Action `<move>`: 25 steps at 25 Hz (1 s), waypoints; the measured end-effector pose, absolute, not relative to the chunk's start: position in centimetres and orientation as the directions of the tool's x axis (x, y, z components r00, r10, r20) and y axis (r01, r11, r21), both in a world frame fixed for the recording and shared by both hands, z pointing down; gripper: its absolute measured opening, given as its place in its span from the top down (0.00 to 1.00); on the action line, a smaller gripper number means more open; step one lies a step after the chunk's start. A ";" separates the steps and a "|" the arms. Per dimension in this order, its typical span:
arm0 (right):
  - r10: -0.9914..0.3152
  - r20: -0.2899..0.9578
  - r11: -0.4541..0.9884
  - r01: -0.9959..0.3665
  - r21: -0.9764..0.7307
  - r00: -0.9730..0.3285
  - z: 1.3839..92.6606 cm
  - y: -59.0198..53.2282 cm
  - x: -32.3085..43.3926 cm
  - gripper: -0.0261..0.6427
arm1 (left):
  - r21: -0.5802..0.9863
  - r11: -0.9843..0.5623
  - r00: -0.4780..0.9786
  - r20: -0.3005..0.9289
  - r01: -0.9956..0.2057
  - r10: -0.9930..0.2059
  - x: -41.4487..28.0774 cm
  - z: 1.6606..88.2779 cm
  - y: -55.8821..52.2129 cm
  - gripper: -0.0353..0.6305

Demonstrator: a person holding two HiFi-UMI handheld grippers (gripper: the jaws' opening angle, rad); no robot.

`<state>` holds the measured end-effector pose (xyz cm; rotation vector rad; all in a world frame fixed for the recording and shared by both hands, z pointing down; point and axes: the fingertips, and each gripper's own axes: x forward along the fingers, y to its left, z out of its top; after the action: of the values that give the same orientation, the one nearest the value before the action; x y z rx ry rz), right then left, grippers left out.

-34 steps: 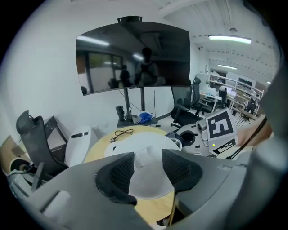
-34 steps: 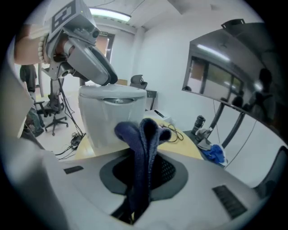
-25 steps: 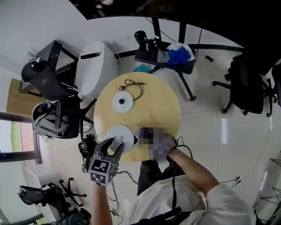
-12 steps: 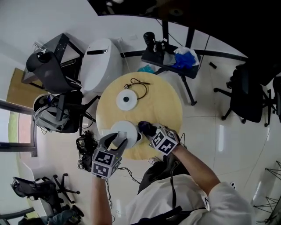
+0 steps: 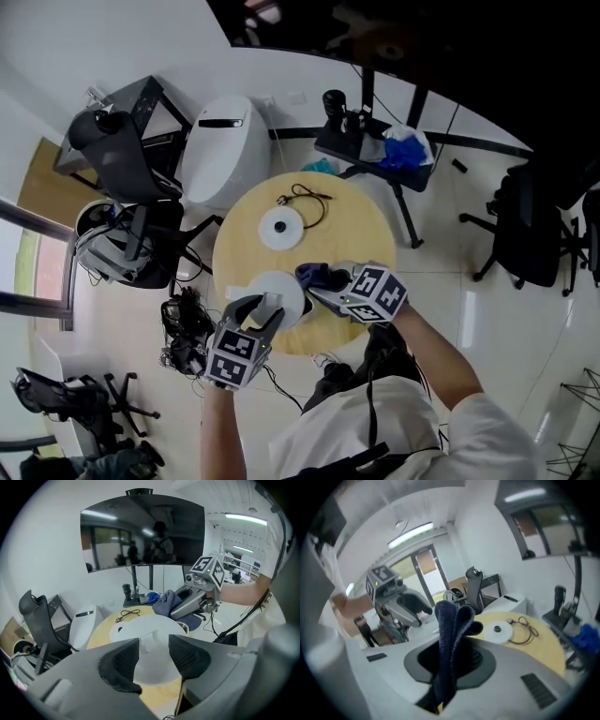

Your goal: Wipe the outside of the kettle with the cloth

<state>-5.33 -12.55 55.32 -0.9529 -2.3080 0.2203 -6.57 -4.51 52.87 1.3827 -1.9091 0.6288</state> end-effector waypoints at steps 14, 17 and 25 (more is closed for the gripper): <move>0.800 0.528 0.599 0.344 -0.723 -0.284 72.3 -12.7 -6.8 0.86 | 0.061 0.392 -0.188 0.804 -0.918 -0.565 -6.2 52.6 -4.6 0.65; 0.780 0.588 0.624 0.354 -0.697 -0.216 74.6 -12.7 -7.4 0.86 | 0.069 0.407 -0.189 0.807 -0.911 -0.560 -6.3 52.5 -4.6 0.64; 0.741 0.662 0.652 0.354 -0.670 -0.114 76.6 -12.1 -7.8 0.86 | 0.082 0.446 -0.201 0.810 -0.891 -0.550 -6.2 52.3 -4.0 0.64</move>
<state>-7.82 -12.06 76.60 -0.8948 -1.7175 0.4181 -6.22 -3.97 52.31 1.2172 -1.8808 0.5262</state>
